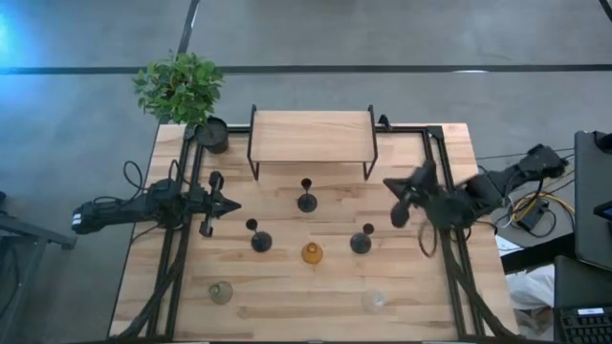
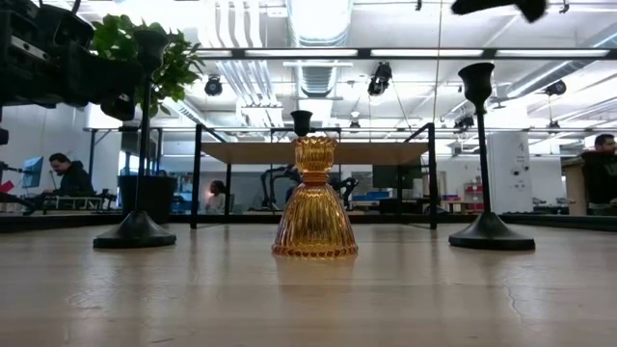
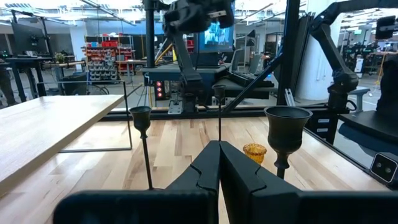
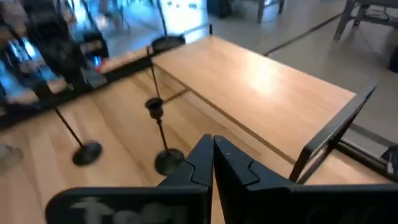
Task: Pick & Place candle stick holders
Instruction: Put the right black candle holder on the shelf
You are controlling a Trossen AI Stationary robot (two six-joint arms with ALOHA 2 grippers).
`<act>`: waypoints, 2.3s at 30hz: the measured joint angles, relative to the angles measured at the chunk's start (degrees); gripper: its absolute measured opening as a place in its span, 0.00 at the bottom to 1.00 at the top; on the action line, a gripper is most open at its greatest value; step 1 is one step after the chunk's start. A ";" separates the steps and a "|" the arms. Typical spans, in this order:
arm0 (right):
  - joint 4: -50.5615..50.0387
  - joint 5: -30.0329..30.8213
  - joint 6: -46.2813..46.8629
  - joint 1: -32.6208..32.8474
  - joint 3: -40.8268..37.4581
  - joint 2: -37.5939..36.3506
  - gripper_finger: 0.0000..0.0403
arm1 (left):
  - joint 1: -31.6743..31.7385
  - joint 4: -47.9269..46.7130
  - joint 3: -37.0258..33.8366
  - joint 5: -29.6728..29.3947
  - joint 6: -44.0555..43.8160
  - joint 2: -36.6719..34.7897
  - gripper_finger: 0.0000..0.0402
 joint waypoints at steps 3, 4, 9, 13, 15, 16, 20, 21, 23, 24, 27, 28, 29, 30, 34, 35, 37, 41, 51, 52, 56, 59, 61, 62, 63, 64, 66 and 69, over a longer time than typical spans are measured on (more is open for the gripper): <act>-0.74 5.14 7.05 5.83 -2.50 1.21 0.02 | 0.00 0.00 0.01 0.00 -0.01 0.00 0.04; -1.05 5.41 9.61 6.78 -3.12 2.20 0.02 | 0.00 0.00 0.01 0.00 -0.02 0.00 0.04; -5.24 5.48 21.80 10.22 -4.10 8.56 0.02 | 0.02 0.00 0.01 -0.01 -0.01 0.02 0.04; -11.01 5.05 32.48 13.40 -2.62 13.56 0.02 | 0.02 0.00 0.01 -0.01 0.00 0.04 0.04; -16.51 5.07 39.08 14.77 -0.65 15.91 0.02 | 0.02 0.00 0.01 -0.01 0.00 0.04 0.04; -19.50 5.05 42.52 15.46 0.54 17.22 0.02 | 0.00 0.00 0.02 0.01 -0.01 0.04 0.04; -30.64 0.78 52.00 18.14 7.09 23.07 0.02 | 0.00 0.00 0.00 0.00 0.00 0.04 0.04; -32.63 -0.76 53.27 18.77 8.70 24.67 0.02 | 0.00 -0.02 0.02 0.00 0.00 0.04 0.04; -35.73 -3.21 55.66 20.07 11.17 28.06 0.02 | 0.00 0.00 0.00 -0.01 -0.02 0.09 0.04; -36.89 -3.93 56.97 20.67 12.01 29.62 0.02 | 0.00 0.00 0.02 0.02 0.00 0.07 0.04; -38.88 -5.68 61.29 22.19 12.80 33.86 0.02 | 0.00 -0.01 0.01 0.01 0.00 0.07 0.04; -38.86 -6.66 63.45 22.47 12.70 35.12 0.02 | 0.02 -0.02 0.00 -0.01 0.00 0.07 0.04; -38.60 -7.38 65.58 22.81 12.40 36.24 0.02 | 0.00 -0.01 0.02 0.00 0.00 0.07 0.04; -38.40 -8.04 67.36 23.14 12.17 37.33 0.02 | 0.00 0.00 0.02 0.01 0.00 0.07 0.04; -35.35 -9.41 67.64 23.26 11.41 40.57 0.02 | 0.01 0.00 0.01 -0.01 0.00 0.07 0.04; -34.64 -9.51 67.71 23.18 11.16 41.10 0.02 | 0.00 -0.01 0.02 -0.01 -0.01 0.07 0.04; -32.65 -9.53 67.83 23.05 10.53 41.79 0.02 | 0.01 -0.01 0.01 -0.01 -0.02 0.07 0.04; -29.03 -10.57 69.04 21.93 8.30 41.84 0.02 | 0.01 -0.01 0.01 -0.01 -0.01 0.09 0.04; -12.04 -12.13 60.56 17.60 -0.30 36.87 0.13 | 0.00 -0.02 0.00 0.00 -0.02 0.09 0.04; -11.54 -12.12 59.09 17.43 -0.48 36.63 0.16 | 0.01 0.00 0.00 0.00 -0.02 0.09 0.04; -11.23 -8.89 51.15 17.34 -0.82 36.09 0.27 | 0.00 -0.01 0.01 0.00 -0.01 0.09 0.04; -9.89 -6.95 42.69 17.36 -1.13 36.09 0.34 | 0.00 -0.01 0.01 0.01 0.00 0.09 0.04; -8.89 -6.93 39.88 17.22 -1.56 36.09 0.38 | 0.02 -0.02 0.02 -0.01 0.00 0.09 0.04; -8.85 -6.99 39.26 17.03 -1.73 36.09 0.39 | 0.01 0.00 0.01 -0.01 -0.01 0.09 0.04; -8.83 -7.07 39.06 16.89 -1.82 36.09 0.41 | 0.02 -0.01 0.00 0.02 -0.01 0.09 0.04; -8.84 -7.10 39.02 16.77 -1.88 36.09 0.42 | 0.00 -0.02 0.02 0.00 -0.02 0.09 0.04; -8.73 -7.20 39.09 16.45 -1.88 36.09 0.44 | 0.01 0.00 0.02 0.00 -0.01 0.09 0.04; -8.67 -7.32 39.15 15.72 -1.88 36.09 0.46 | 0.02 -0.02 0.02 -0.01 -0.02 0.09 0.04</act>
